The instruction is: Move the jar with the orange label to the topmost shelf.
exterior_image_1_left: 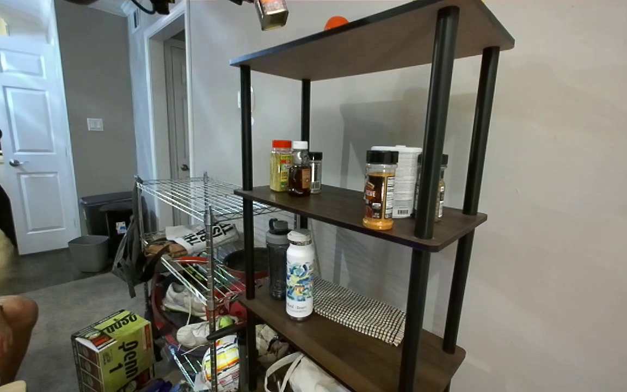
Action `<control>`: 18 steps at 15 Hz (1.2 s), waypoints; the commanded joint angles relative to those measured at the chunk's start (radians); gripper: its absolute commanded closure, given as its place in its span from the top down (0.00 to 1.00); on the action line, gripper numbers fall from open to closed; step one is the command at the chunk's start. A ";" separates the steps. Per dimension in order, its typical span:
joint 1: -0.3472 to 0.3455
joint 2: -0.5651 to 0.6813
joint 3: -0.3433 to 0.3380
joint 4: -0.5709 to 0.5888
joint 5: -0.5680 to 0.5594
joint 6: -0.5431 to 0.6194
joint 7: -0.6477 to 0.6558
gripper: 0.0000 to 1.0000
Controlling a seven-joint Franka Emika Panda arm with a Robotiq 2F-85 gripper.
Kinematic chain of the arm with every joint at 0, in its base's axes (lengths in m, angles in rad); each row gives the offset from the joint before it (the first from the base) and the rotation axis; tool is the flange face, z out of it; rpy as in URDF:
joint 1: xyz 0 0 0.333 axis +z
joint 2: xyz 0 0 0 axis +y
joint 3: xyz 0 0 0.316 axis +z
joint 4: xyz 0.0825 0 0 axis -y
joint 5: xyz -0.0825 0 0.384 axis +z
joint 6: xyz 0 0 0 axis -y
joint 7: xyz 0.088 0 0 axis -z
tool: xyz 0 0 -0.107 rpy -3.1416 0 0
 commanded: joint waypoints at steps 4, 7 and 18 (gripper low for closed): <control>0.001 0.145 0.013 0.268 0.058 -0.128 -0.072 0.48; 0.009 0.227 0.016 0.385 0.092 -0.203 -0.093 0.48; 0.088 0.499 -0.026 0.589 0.161 -0.256 -0.112 0.48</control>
